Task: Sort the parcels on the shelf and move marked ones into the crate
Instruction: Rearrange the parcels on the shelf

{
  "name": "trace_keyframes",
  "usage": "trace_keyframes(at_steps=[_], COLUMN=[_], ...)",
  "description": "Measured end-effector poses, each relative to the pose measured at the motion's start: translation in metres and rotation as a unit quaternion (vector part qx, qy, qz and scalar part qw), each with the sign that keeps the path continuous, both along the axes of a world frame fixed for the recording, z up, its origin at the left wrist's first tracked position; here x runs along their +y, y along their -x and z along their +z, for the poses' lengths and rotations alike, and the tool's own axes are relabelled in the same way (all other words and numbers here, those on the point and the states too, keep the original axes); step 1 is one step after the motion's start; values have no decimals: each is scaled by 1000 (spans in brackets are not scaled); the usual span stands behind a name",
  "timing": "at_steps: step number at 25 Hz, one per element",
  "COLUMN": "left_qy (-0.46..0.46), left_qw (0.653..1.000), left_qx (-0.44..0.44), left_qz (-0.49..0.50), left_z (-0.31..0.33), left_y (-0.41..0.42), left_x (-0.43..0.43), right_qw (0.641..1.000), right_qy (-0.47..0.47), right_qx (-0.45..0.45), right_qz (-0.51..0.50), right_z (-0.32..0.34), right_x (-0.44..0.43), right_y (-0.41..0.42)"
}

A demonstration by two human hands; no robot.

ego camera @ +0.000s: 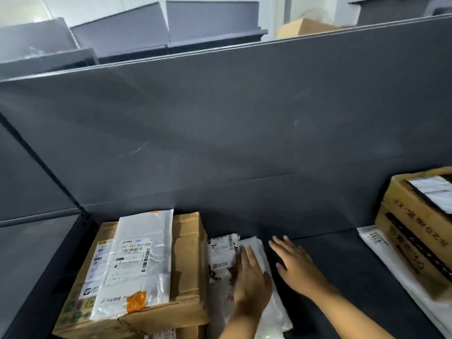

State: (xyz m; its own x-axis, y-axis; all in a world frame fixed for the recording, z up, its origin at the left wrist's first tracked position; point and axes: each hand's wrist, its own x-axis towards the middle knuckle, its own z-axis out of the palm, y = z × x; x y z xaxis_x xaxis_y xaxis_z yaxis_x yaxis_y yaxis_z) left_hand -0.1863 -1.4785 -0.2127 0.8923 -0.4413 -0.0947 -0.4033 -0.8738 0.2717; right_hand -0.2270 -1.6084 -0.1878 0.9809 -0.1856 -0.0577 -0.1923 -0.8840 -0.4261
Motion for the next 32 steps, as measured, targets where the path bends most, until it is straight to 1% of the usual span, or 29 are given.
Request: trace_keyframes(at_steps=[2,4,7,8,11,14,16,18,19,21,23,25,28,30,31,32], left_qy=[15,69,93,100,120,113,116,105,102,92,72,58,59,63,71,82], left_qw=[999,993,979,974,958,950,947,944,940,928,915,902,889,882,878,874], left_qx=[-6,28,35,18,13,11,20,34,34,39,50,56,60,54,55,61], left_qz=[-41,-89,-180,-204,-261,-291,-299,-312,-324,-359,-393,-425,-450,-464,-469,-474], left_z=[21,46,65,68,81,90,95,96,97,100,103,105,103,102,101,102], left_y=[14,34,77,88,117,133,136,133,131,127,126,127,123,120,119,118], left_x=[-33,-73,-140,-159,-204,-235,-247,-258,-263,-273,-282,-291,-297,-297,-297,-295], right_qw=[998,992,969,960,936,917,912,905,895,862,826,799,762,741,729,706], right_qy=[16,35,98,106,91,86,53,-7,-50,-144,-210,-230,-223,-210,-218,-252], right_qx=[-10,-17,-55,-69,-70,-64,-66,-103,-129,-170,-194,-202,-204,-240,-269,-297], right_qz=[-55,-118,-220,-249,-334,-384,-401,-413,-424,-455,-485,-517,-573,-590,-591,-592], right_z=[16,36,62,68,81,87,88,85,85,86,87,88,89,89,89,90], right_x=[-40,-84,-145,-160,-194,-216,-224,-231,-235,-242,-247,-251,-256,-257,-257,-259], right_y=[28,67,138,160,219,256,263,257,250,232,212,196,188,187,187,185])
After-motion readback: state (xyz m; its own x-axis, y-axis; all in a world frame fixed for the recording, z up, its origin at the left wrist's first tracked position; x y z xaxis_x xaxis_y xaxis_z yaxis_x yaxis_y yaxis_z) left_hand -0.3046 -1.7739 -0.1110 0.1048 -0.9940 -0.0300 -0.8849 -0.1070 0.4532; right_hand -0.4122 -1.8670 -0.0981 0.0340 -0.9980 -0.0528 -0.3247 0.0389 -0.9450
